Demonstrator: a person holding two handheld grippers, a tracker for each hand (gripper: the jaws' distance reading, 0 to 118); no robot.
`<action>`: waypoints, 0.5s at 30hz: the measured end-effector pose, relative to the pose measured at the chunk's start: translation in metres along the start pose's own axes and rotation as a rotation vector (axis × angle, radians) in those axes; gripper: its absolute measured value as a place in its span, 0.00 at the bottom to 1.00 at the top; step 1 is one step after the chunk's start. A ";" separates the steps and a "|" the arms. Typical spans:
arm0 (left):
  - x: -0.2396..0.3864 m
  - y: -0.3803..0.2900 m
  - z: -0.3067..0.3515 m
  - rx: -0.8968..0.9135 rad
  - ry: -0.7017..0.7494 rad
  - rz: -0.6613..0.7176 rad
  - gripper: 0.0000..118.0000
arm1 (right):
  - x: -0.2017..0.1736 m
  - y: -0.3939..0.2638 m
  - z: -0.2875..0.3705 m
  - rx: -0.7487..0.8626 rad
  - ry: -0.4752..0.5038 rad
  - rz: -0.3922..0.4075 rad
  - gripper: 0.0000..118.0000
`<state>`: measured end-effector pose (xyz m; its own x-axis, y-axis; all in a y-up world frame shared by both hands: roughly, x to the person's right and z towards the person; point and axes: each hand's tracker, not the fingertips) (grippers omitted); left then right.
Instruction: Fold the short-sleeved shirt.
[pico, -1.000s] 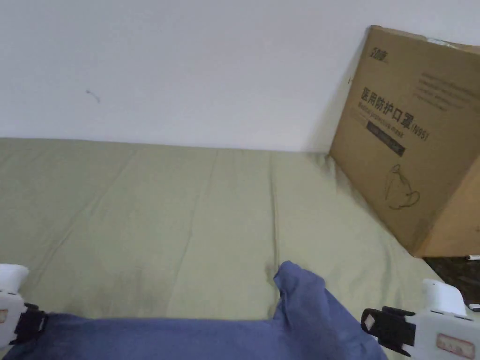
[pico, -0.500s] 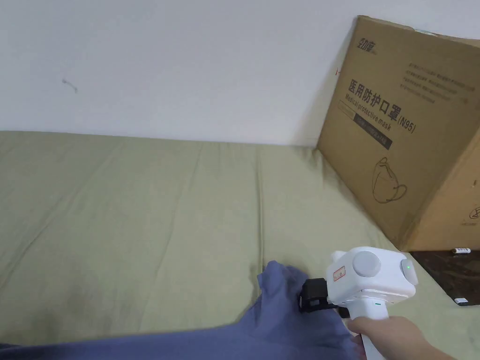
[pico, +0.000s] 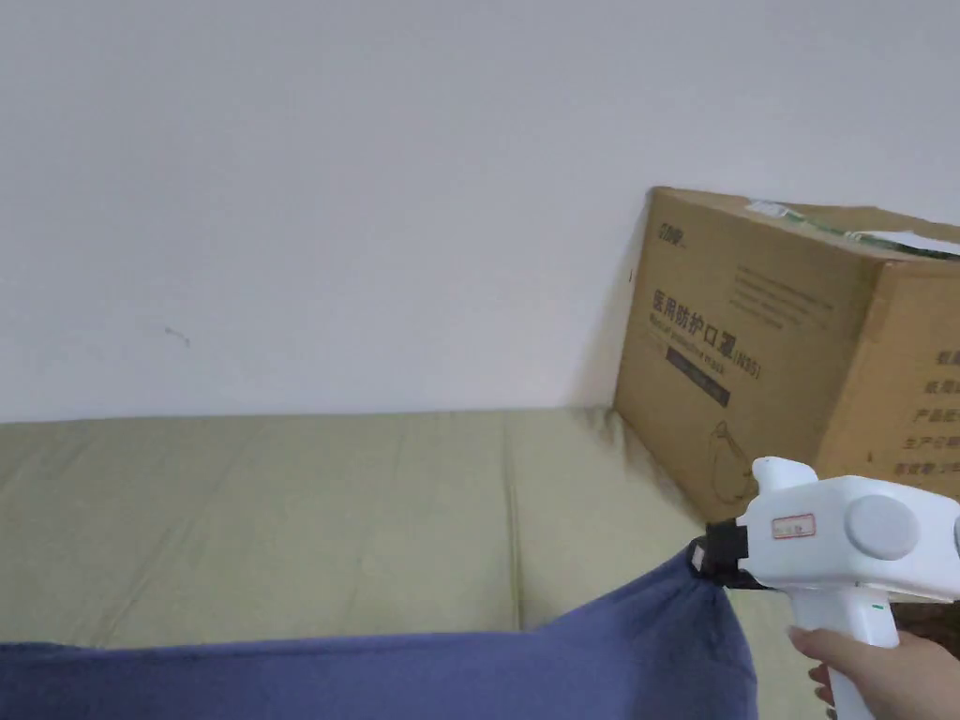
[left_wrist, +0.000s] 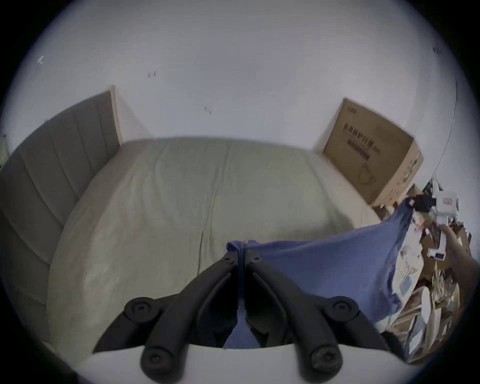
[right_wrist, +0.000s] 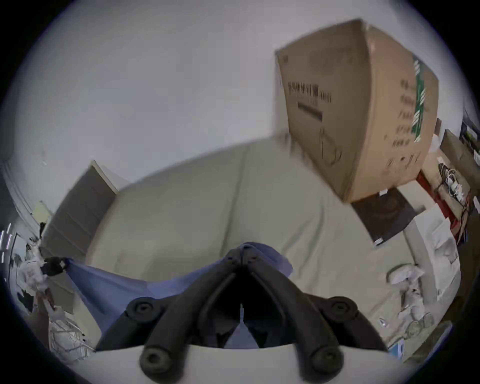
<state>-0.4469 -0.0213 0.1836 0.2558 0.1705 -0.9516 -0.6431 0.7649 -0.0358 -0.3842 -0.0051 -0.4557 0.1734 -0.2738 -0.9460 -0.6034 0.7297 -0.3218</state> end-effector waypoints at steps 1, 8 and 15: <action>0.003 0.008 0.014 0.028 -0.006 0.003 0.01 | -0.004 0.008 0.020 0.040 0.008 -0.004 0.00; 0.034 0.081 0.092 0.175 -0.006 -0.060 0.01 | -0.044 0.075 0.128 0.216 0.006 0.087 0.00; 0.050 0.163 0.127 0.310 0.015 -0.075 0.01 | -0.083 0.165 0.165 0.355 -0.023 0.100 0.00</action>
<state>-0.4474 0.1905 0.1691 0.2816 0.0990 -0.9544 -0.3717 0.9283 -0.0134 -0.3696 0.2418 -0.4367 0.1469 -0.1791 -0.9728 -0.3108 0.9253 -0.2173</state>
